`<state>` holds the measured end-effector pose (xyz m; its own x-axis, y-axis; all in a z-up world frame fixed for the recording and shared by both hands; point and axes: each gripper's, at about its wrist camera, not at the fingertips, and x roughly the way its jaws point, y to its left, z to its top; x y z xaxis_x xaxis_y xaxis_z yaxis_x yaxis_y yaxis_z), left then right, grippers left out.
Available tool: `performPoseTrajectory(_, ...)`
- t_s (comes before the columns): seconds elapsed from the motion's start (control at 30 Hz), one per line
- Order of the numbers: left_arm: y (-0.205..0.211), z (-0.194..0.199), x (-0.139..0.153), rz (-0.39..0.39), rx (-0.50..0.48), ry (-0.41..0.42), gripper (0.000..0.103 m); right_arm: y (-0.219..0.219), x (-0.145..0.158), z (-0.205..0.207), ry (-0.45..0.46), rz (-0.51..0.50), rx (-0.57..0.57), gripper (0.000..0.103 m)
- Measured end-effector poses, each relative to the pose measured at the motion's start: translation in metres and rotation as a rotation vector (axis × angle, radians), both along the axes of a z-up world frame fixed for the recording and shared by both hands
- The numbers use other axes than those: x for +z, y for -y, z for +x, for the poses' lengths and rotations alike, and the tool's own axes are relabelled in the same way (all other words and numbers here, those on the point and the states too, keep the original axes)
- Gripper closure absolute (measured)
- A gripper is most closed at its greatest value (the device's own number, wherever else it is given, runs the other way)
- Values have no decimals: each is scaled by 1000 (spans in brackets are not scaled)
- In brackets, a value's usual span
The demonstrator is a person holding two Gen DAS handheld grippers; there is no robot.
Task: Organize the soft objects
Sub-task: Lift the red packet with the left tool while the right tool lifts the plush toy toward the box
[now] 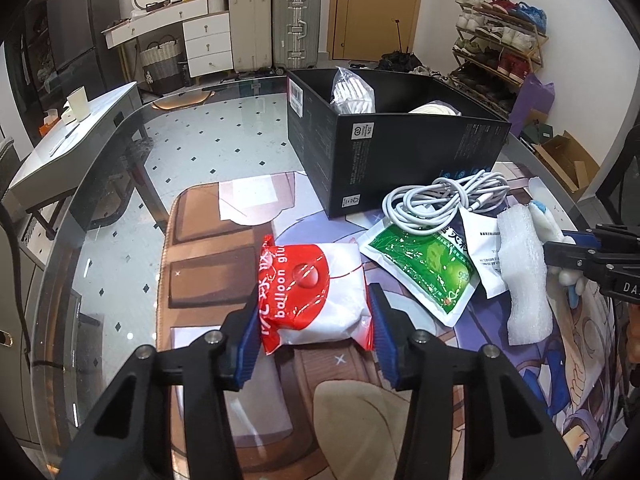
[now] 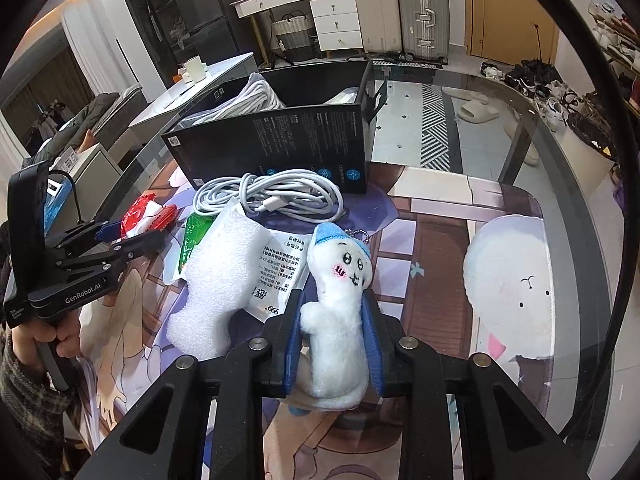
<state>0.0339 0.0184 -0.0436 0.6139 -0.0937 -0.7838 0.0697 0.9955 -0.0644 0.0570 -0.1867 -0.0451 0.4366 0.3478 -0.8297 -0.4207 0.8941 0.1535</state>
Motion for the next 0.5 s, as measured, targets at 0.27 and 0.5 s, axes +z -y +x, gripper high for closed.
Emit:
performPoseTrajectory(0.27, 6, -3, 13, -5, -13, 22, 56, -1, 10, 6, 20, 18, 3, 76)
performPoseTrajectory(0.5, 15, -5, 22, 0, -26, 39, 56, -3, 17, 6, 37, 24, 15, 76)
